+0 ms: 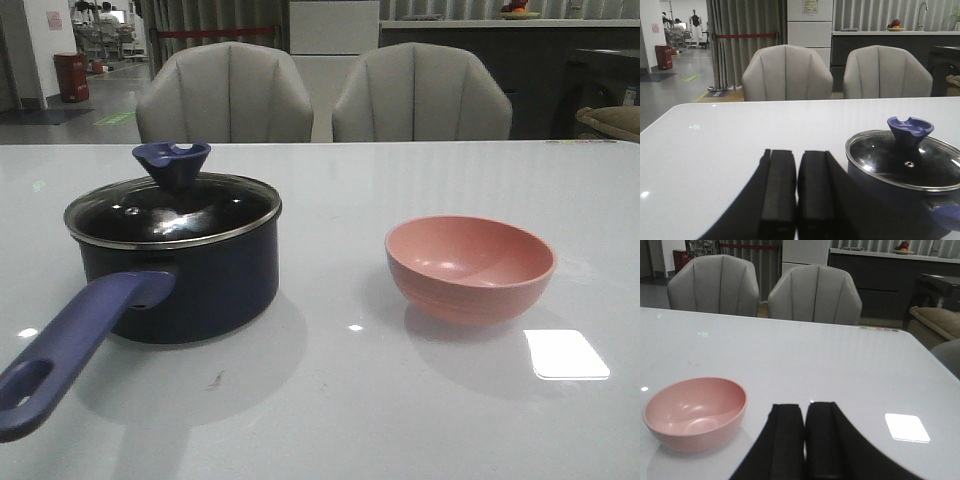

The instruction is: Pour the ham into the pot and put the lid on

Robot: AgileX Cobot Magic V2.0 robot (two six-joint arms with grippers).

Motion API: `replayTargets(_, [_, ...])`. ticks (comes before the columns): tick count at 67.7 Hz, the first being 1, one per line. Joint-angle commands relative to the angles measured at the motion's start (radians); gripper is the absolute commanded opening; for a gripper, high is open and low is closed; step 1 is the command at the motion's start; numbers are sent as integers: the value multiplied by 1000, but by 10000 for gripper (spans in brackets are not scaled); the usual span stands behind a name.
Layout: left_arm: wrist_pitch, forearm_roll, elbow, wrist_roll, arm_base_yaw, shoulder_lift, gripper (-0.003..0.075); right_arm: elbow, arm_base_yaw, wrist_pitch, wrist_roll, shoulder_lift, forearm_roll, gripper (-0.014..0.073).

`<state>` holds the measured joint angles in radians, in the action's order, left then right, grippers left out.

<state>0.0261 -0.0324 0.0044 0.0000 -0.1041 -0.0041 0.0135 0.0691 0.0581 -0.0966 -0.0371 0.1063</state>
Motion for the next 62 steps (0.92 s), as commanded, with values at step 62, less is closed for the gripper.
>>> replayTargets(62, [-78, 1, 21, -15, 1, -19, 112, -35, 9, -43, 51, 67, -14, 169])
